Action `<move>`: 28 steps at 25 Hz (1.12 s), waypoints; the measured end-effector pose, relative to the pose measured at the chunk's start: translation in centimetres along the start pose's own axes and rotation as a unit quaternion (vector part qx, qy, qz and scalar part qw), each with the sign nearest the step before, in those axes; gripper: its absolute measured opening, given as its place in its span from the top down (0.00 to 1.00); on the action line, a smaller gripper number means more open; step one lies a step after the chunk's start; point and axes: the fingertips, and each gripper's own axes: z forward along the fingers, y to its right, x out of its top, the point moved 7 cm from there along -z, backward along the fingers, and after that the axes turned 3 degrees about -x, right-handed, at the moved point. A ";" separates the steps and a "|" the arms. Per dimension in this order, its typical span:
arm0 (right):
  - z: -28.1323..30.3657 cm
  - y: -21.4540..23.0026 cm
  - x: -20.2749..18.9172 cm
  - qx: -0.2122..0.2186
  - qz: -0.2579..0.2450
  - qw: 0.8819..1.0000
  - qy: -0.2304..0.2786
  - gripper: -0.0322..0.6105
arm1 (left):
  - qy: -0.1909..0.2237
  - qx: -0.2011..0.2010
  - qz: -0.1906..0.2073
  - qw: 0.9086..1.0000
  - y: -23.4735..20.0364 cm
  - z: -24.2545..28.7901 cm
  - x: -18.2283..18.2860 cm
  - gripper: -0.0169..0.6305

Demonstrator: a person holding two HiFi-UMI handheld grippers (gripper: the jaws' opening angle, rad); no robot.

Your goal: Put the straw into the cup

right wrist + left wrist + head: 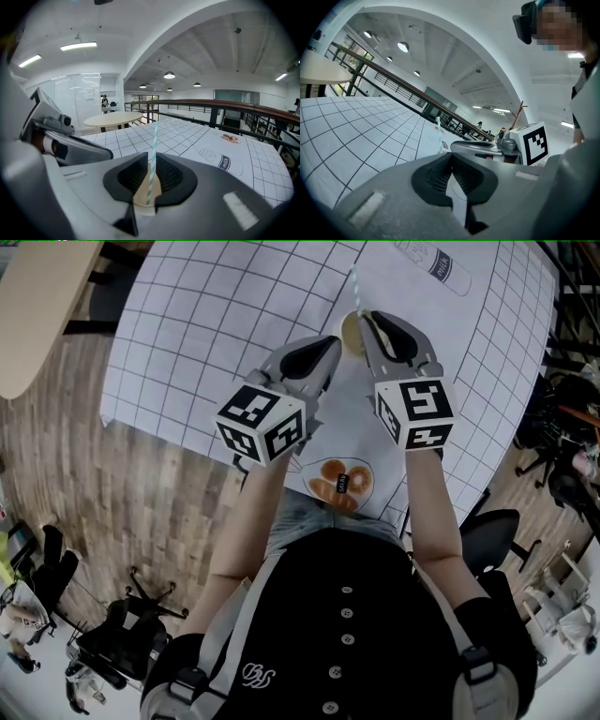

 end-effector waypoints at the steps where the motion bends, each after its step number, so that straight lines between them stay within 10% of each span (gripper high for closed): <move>1: -0.4 0.0 0.2 -0.004 0.001 1.000 0.007 0.89 | 0.001 -0.001 0.002 1.000 0.2 -0.1 0.1 0.99; 28: -16.5 -8.0 4.3 -0.019 0.055 0.988 0.143 0.96 | 0.037 -0.111 0.079 0.990 12.0 -8.1 0.6 0.99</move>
